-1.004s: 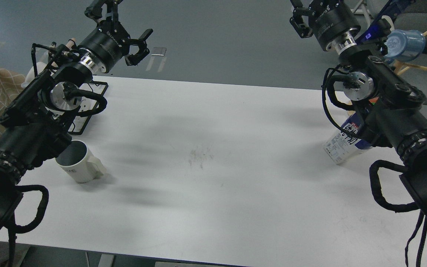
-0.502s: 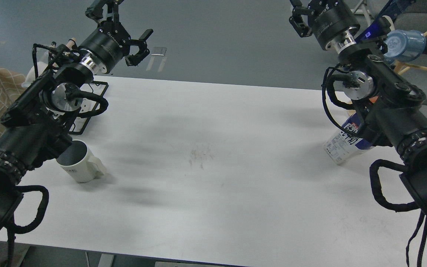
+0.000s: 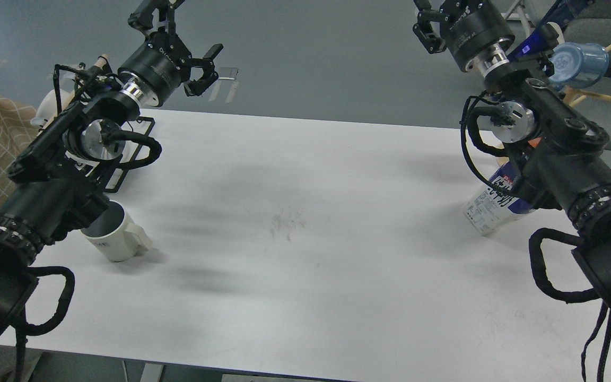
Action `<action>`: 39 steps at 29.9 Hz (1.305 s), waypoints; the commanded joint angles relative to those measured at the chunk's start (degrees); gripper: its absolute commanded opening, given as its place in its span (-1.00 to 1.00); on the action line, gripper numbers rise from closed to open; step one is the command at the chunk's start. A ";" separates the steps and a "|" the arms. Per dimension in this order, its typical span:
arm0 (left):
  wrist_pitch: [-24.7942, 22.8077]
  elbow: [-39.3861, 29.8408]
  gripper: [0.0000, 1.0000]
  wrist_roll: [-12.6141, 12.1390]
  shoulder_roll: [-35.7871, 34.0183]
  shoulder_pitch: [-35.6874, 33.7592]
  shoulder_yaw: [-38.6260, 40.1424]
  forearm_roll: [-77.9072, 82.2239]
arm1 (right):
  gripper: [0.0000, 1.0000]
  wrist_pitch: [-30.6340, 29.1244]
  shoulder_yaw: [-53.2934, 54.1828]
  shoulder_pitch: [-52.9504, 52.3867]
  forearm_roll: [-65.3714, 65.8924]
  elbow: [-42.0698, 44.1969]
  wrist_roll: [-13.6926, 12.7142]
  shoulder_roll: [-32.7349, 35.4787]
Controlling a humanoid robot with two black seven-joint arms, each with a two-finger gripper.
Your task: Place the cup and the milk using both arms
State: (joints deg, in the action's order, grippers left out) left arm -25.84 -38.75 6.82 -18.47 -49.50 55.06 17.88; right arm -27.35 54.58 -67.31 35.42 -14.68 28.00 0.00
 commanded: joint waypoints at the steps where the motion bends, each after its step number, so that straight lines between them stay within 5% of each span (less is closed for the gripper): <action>1: -0.26 -0.45 0.98 -0.05 -0.43 0.01 -0.66 1.54 | 1.00 0.01 0.09 -0.10 0.00 0.00 0.00 0.00; 11: -2.16 -4.04 0.98 -0.14 -3.41 0.54 -3.38 7.77 | 1.00 0.01 0.09 -0.28 0.00 -0.18 0.00 0.00; 16: -2.16 -12.83 0.98 -0.49 -12.28 2.03 -6.63 17.36 | 1.00 -0.07 0.09 -0.01 0.00 -0.70 0.00 0.00; 24: -2.16 -36.36 0.98 -0.23 -36.69 8.61 -12.08 35.79 | 1.00 -0.51 -4.74 1.83 0.00 -6.67 0.00 0.44; 31: -2.16 -43.07 0.98 0.30 -50.16 14.68 -12.96 46.52 | 1.00 -0.51 -5.01 2.19 0.00 -8.09 0.00 0.71; 34: -2.16 -43.08 0.98 3.03 -52.73 16.63 -13.93 53.49 | 1.00 -0.51 -5.01 2.27 0.00 -8.35 0.00 0.71; 36: -2.16 -42.46 0.98 7.14 -53.78 17.76 -15.24 61.54 | 1.00 -0.51 -5.01 2.36 0.00 -8.96 0.00 0.79; 39: -2.16 -42.37 0.98 8.83 -53.96 17.77 -16.30 65.96 | 1.00 -0.51 -5.01 2.63 0.00 -9.23 0.00 0.79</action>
State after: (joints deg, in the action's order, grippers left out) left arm -28.00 -81.29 13.73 -72.02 -32.01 39.76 79.25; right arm -27.87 49.57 -64.86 35.42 -23.55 28.00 0.74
